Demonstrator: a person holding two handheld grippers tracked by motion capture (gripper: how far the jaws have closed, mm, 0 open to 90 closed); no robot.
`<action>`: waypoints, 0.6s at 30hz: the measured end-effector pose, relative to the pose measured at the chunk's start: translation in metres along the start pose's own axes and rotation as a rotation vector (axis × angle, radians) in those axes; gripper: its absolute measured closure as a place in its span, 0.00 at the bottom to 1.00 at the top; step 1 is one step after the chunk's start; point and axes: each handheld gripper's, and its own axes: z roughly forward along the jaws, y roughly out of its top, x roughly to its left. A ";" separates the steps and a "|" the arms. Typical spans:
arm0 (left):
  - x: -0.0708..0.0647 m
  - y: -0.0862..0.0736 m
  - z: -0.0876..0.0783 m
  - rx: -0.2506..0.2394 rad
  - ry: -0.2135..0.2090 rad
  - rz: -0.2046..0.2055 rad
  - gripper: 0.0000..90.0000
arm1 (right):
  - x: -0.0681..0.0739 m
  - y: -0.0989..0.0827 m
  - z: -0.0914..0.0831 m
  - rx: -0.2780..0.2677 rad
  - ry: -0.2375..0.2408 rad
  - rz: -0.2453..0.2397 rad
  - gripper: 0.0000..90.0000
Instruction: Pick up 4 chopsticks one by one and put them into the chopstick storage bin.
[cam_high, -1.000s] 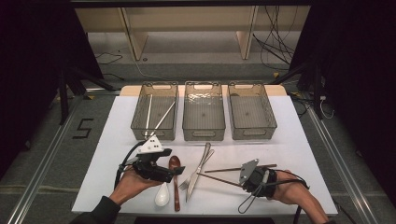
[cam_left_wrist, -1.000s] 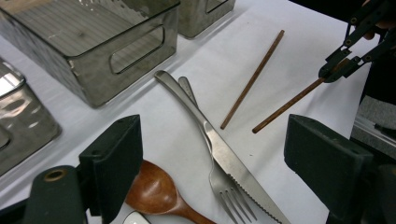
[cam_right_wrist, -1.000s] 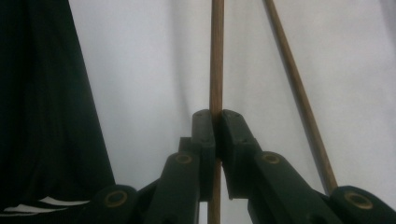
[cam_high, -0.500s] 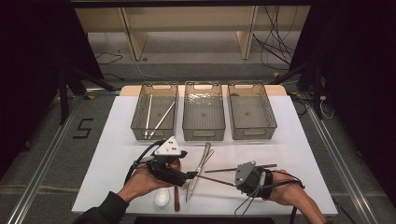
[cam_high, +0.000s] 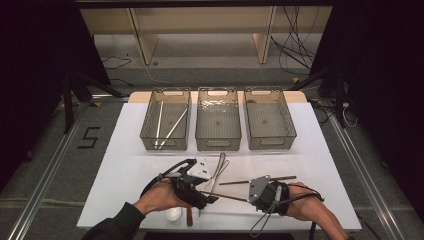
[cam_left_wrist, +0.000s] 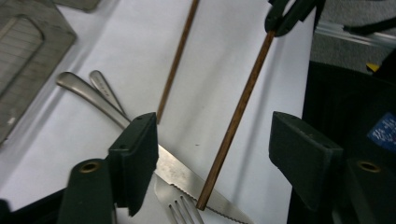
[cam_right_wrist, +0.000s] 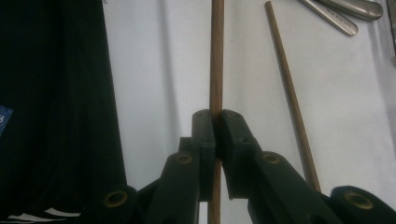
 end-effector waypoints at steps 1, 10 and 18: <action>-0.001 0.001 0.002 0.013 -0.001 0.010 0.38 | 0.000 0.000 0.000 0.001 0.000 -0.005 0.94; -0.007 0.005 0.013 0.081 -0.032 0.084 0.53 | 0.002 0.001 0.001 0.008 0.009 -0.028 0.94; -0.011 0.009 0.020 0.119 -0.046 0.127 0.64 | 0.003 0.002 0.002 0.013 0.016 -0.040 0.94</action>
